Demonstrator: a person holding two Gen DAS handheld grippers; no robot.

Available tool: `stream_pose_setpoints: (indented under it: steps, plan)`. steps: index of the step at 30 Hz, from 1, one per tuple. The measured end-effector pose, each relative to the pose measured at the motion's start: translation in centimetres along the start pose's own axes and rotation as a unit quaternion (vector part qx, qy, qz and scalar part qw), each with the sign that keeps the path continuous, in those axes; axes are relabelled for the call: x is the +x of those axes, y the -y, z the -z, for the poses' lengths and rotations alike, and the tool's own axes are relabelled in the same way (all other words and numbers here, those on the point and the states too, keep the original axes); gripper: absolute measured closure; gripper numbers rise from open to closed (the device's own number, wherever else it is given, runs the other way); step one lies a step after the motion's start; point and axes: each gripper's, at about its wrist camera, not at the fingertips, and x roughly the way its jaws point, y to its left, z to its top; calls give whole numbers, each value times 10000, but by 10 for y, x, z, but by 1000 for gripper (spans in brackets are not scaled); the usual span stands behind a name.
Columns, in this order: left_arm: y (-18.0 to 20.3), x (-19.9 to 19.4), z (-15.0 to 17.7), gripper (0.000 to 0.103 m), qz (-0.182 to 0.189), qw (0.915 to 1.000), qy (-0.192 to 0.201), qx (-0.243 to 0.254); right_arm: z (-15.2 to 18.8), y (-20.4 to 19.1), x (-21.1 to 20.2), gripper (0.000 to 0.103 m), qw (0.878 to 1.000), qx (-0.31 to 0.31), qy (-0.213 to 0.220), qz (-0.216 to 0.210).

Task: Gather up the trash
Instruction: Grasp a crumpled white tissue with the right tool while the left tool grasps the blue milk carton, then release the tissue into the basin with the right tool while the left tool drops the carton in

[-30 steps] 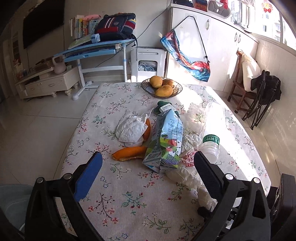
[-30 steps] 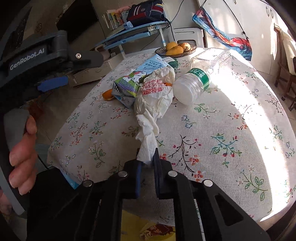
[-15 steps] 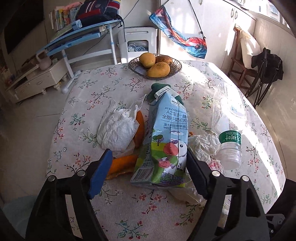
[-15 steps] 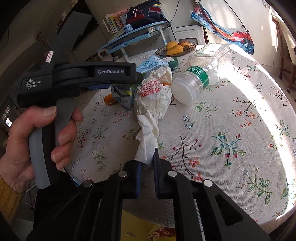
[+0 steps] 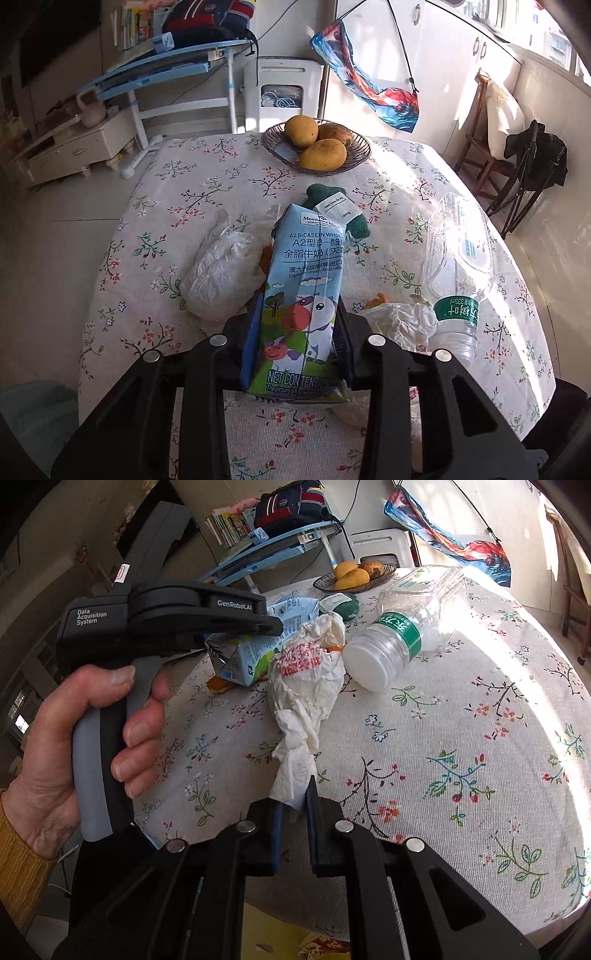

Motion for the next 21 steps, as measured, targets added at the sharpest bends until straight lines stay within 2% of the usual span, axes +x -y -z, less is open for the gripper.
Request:
stream_pose_setpoints:
  steps: [9, 14, 21]
  plan:
    - [-14, -63, 28, 69, 174, 9981, 453, -391, -1, -4, -16, 92, 9998, -14, 209, 64]
    - [-18, -101, 59, 69, 220, 9961, 638, -560, 0, -13, -35, 92, 9989, -124, 451, 76]
    - [-27, -140, 108, 69, 253, 9930, 755, -874, 19, -27, -57, 91, 9975, -259, 645, 120]
